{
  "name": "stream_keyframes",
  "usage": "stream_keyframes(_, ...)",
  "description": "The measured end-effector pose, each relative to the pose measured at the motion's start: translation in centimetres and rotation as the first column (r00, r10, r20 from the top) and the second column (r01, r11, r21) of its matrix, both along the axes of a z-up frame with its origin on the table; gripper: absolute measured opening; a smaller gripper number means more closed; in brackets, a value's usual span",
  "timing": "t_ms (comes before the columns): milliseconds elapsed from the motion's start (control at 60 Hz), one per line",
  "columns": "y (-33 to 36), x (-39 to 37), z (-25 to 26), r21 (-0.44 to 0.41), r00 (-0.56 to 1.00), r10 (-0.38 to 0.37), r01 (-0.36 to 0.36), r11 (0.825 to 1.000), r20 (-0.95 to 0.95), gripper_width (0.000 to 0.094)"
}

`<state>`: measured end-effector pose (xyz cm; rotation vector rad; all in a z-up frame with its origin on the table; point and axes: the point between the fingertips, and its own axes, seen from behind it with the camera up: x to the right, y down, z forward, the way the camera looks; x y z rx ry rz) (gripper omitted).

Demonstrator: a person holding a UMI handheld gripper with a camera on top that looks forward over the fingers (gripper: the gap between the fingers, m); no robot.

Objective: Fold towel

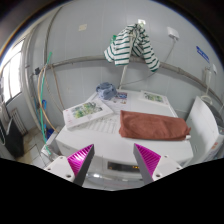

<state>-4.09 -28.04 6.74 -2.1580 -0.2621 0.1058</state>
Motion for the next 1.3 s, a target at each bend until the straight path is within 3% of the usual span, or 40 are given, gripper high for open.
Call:
stream_keyframes(133, 7.1, 0.2, -2.3, 0.0, 1.0, 0.016, -0.016, 1.0, 0.019, 0.0777)
stream_keyframes(283, 13.2, 2.1, -5.7, -0.032, 0.995, 0.02, -0.017, 0.999, 0.095, 0.055)
stream_keyframes(350, 13.5, 3.3, -8.7, -0.093, 0.992, 0.024, -0.013, 0.996, 0.127, 0.0482)
stream_keyframes(367, 13.2, 2.9, -8.9, -0.097, 0.993, 0.041, -0.031, 0.995, 0.108, 0.0368)
stream_keyframes(433, 13.6, 3.8, -9.0, -0.051, 0.996, 0.004, 0.001, 0.999, 0.085, 0.0238)
stream_keyframes(483, 13.5, 4.8, -9.2, -0.02, 0.994, -0.014, 0.017, 1.0, 0.111, 0.0076)
stream_keyframes(517, 13.5, 4.9, -9.2, 0.001, 0.992, -0.009, 0.009, 1.0, 0.127, 0.0052)
stream_keyframes(700, 13.0, 5.3, -9.1, -0.001, 0.997, -0.01, 0.01, 1.0, 0.077, 0.0008)
stream_keyframes(800, 15.1, 5.0, -4.0, 0.057, 1.0, -0.012, 0.013, 0.998, -0.007, 0.0008)
stream_keyframes(900, 16.1, 9.9, 1.8, 0.126, 0.995, -0.06, 0.069, 0.99, -0.076, 0.0007)
stream_keyframes(1000, 17.2, 17.2, 4.6, 0.15, 0.984, -0.147, 0.161, 0.975, -0.102, 0.0008)
stream_keyframes(1133, 17.6, 27.1, 0.9, 0.096, 0.96, -0.277, 0.281, 0.955, -0.046, 0.0008)
stream_keyframes(1300, 16.9, 33.2, -7.7, -0.045, 0.939, -0.337, 0.341, 0.939, 0.071, 0.0014)
